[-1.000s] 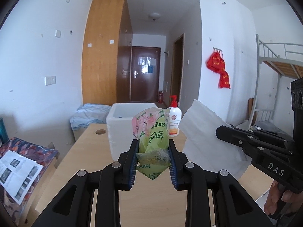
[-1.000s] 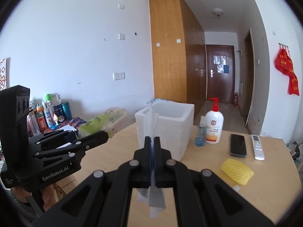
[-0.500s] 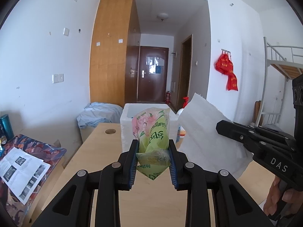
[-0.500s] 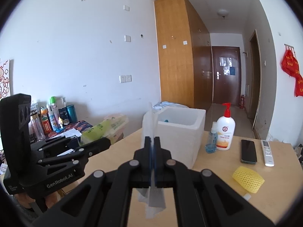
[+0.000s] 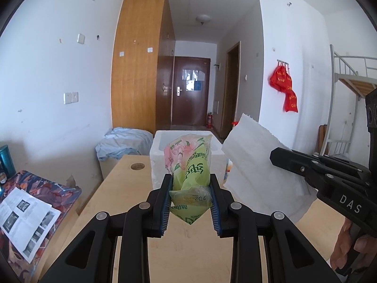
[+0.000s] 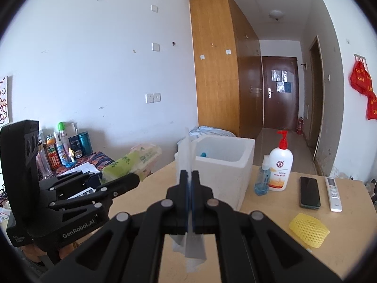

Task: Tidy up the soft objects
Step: 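Lift and carry the packet in the left gripper while the right gripper carries tissues over the box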

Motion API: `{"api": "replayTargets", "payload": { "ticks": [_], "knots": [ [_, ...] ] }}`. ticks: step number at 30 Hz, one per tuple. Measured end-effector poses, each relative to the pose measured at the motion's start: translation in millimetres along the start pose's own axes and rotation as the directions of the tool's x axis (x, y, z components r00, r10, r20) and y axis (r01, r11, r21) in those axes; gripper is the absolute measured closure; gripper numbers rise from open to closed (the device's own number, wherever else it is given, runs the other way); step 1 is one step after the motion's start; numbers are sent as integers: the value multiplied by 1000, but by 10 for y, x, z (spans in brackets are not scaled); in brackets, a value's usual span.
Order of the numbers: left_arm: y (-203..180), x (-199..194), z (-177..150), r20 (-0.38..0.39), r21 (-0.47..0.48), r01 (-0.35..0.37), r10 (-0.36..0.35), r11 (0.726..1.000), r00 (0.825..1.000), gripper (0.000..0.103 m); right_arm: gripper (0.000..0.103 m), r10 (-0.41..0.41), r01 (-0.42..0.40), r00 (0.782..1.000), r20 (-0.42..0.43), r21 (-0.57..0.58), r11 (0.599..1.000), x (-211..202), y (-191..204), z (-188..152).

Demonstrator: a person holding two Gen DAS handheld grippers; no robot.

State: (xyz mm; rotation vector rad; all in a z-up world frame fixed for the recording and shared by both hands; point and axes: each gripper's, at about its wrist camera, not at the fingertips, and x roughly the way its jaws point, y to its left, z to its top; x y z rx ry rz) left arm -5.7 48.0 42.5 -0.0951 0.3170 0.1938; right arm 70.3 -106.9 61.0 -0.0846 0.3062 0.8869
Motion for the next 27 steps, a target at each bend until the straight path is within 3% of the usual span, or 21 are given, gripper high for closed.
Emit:
{"api": "replayTargets", "payload": {
  "ticks": [27],
  "knots": [
    [82, 545, 441, -10, 15, 4, -4, 1000, 1000, 72, 99, -43, 43, 999, -2, -8, 999, 459, -257, 454]
  ]
}}
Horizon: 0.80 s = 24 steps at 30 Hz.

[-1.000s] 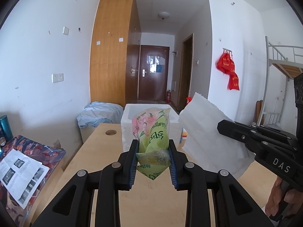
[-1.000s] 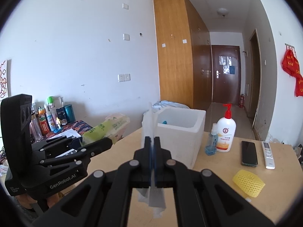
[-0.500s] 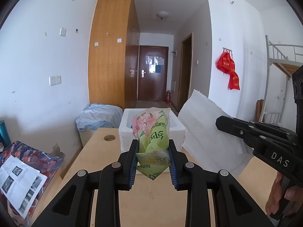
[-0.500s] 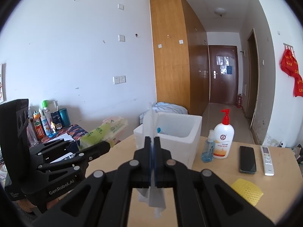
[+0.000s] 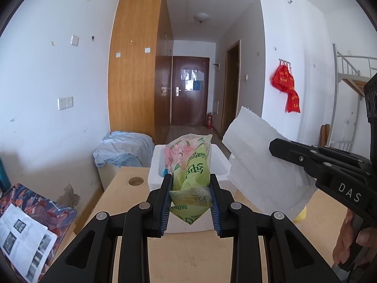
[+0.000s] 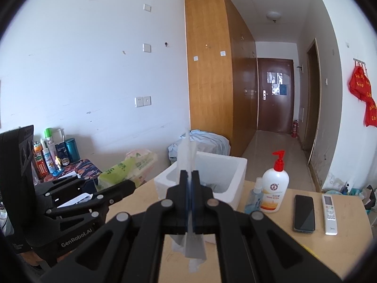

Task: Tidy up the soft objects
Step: 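Lift and carry the packet in the left gripper while the right gripper carries tissues over the box, then open the left gripper to drop the packet while the right gripper drops the tissues into the box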

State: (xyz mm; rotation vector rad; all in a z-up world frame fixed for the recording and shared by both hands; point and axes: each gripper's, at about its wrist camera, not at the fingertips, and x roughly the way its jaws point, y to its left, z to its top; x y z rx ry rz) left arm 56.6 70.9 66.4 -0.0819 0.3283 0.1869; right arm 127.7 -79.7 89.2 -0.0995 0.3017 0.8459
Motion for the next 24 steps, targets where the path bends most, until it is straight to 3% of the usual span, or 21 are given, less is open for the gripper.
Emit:
{"api": "replayTargets", "payload": {
  "ticks": [24],
  "knots": [
    [120, 911, 319, -43, 4, 3, -3, 1000, 999, 72, 99, -46, 45, 998, -49, -27, 999, 668, -269, 378]
  ]
}}
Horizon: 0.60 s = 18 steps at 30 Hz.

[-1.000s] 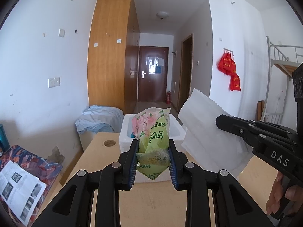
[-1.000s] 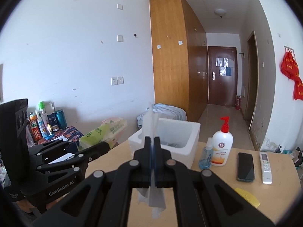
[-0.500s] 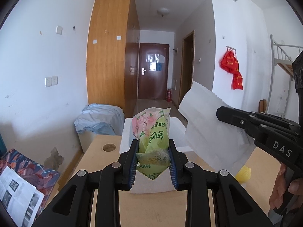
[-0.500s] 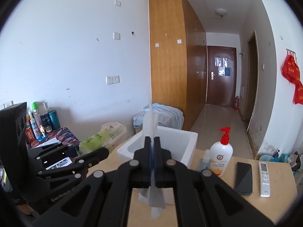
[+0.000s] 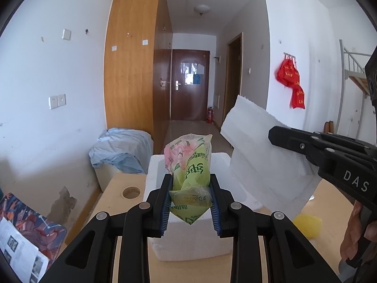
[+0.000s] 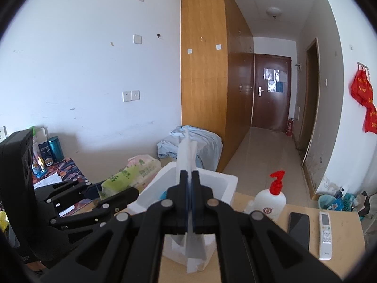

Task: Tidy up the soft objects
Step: 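Open the left gripper to drop the packet while the right gripper drops the tissues into the box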

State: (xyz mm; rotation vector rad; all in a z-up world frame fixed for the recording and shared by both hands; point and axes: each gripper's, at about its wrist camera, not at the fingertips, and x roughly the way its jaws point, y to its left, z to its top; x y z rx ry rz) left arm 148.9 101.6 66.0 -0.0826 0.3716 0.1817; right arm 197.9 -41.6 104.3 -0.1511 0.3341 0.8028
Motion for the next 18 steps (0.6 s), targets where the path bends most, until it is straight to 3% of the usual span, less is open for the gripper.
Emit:
{"api": "replayTargets", "payload": {
  "ticks": [18],
  "knots": [
    [58, 716, 57, -60, 6, -8, 8, 1000, 998, 72, 99, 11, -10, 1000, -20, 25, 1000, 488, -200, 26]
  ]
}}
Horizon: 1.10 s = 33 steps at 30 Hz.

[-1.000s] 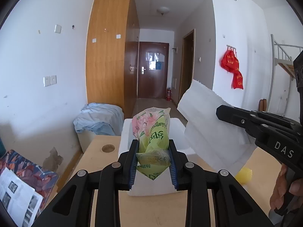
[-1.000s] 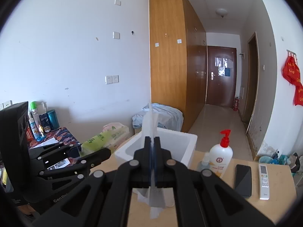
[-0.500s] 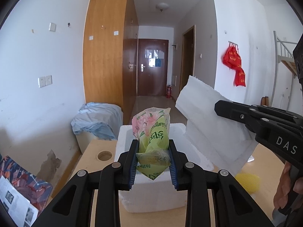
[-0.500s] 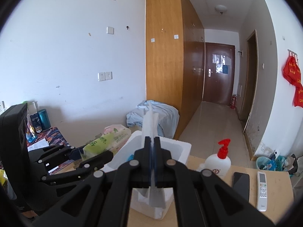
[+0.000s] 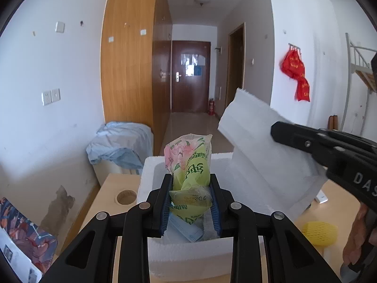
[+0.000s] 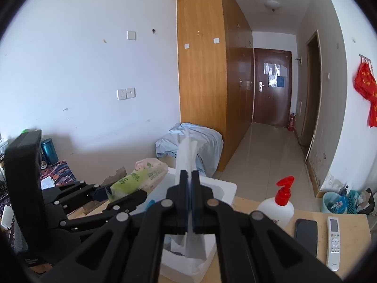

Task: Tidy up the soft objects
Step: 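Open the left gripper to drop the packet while the right gripper drops the tissues into the box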

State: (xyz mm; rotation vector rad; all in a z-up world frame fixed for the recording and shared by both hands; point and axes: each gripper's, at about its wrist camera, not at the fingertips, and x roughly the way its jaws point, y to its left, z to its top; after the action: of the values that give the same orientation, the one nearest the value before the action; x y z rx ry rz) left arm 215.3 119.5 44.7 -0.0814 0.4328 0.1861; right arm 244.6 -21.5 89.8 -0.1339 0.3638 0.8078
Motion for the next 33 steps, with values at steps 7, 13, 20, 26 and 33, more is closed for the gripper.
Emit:
{"api": "replayTargets", "payload": {
  "ticks": [7, 13, 20, 26, 33],
  "knots": [
    [-36, 223, -22, -49, 15, 3, -2, 1000, 999, 72, 99, -8, 8, 1000, -21, 5, 1000, 100, -88, -30],
    [-70, 278, -38, -48, 29, -24, 25, 999, 999, 66, 99, -4, 4, 1000, -25, 4, 1000, 103, -103, -47],
    [-71, 221, -57, -27, 33, -32, 33, 999, 999, 40, 99, -4, 4, 1000, -16, -1, 1000, 88, -96, -27],
    [-61, 192, -64, -15, 54, -63, 64, 997, 998, 23, 99, -7, 6, 1000, -14, -1, 1000, 95, -103, -35],
    [50, 135, -58, -3, 21, -72, 73, 997, 997, 23, 99, -3, 3, 1000, -19, -2, 1000, 135, -86, -43]
  ]
}}
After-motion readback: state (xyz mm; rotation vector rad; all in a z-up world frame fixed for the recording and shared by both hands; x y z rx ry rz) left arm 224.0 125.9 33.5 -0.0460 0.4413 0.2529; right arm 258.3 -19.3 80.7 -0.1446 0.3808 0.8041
